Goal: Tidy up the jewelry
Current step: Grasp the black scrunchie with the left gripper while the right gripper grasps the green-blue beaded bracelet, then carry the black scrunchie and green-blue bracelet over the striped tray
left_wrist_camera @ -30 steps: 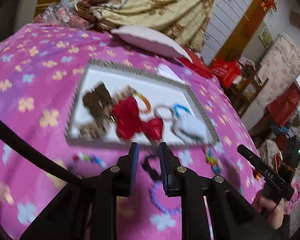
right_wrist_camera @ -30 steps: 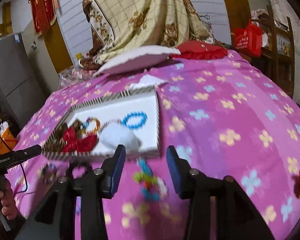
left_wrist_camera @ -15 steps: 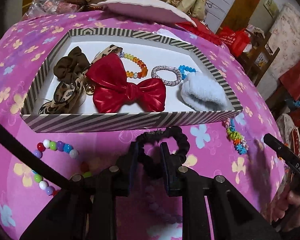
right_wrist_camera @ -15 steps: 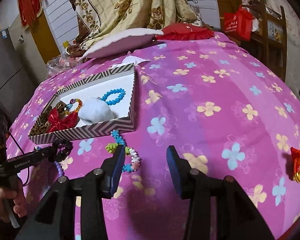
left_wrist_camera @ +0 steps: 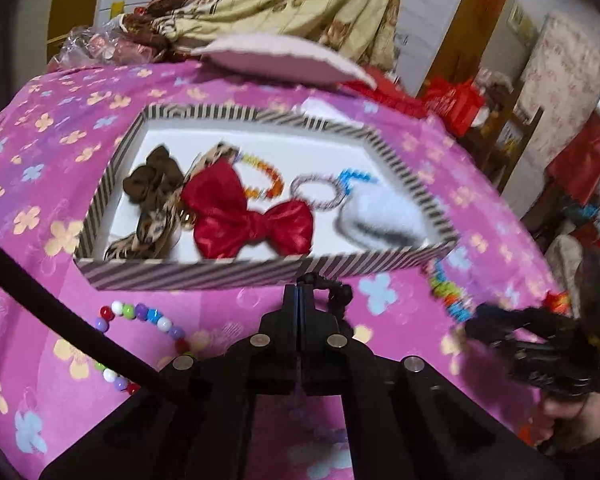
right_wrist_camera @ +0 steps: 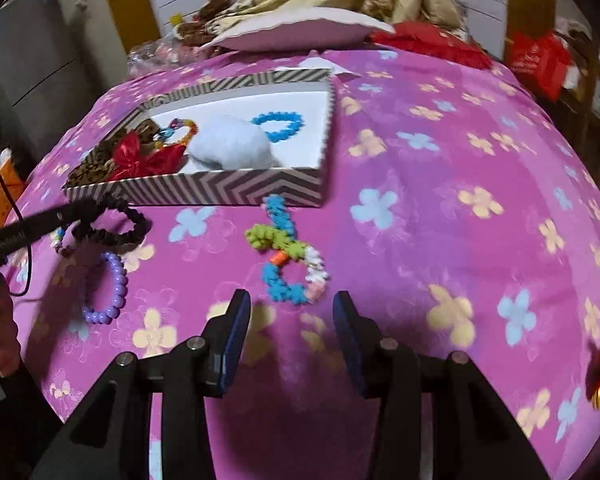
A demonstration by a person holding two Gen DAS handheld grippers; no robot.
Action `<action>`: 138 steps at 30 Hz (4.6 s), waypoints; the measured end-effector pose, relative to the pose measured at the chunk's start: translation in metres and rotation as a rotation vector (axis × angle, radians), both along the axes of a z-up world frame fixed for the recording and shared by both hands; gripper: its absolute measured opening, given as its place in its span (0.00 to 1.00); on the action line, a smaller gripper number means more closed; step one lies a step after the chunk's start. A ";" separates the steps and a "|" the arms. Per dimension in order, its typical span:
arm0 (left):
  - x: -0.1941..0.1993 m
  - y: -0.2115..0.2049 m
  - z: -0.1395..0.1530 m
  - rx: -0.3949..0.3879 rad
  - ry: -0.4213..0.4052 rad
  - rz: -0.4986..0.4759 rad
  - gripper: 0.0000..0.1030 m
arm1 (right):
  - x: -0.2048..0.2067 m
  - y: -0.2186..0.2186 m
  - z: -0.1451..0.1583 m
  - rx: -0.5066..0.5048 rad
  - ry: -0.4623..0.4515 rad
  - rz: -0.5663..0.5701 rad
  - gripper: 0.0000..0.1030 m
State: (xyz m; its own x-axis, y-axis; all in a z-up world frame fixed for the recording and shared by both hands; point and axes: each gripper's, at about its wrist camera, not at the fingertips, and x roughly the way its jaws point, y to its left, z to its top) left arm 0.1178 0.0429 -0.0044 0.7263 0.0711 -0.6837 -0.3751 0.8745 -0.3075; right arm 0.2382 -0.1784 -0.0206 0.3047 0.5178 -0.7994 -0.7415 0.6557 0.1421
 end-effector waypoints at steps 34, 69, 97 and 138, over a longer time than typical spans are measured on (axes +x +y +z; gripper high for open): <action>-0.003 0.005 0.004 -0.055 -0.055 0.001 0.00 | -0.030 0.044 0.004 -0.158 -0.267 0.046 0.16; 0.003 -0.003 -0.005 0.081 0.055 0.046 0.00 | -0.030 0.018 0.047 0.201 -0.191 0.022 0.16; 0.003 0.000 -0.009 0.095 0.085 0.053 0.00 | -0.028 0.020 0.056 0.215 -0.225 -0.044 0.16; 0.079 0.110 0.061 0.082 0.019 0.068 0.00 | 0.058 0.116 0.060 0.394 -0.107 -0.060 0.16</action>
State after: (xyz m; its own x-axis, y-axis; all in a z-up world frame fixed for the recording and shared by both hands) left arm 0.1968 0.1529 0.0562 0.7045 0.1759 -0.6875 -0.4398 0.8686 -0.2284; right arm 0.2960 -0.0624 0.0391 0.4140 0.7571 -0.5053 -0.7282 0.6086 0.3152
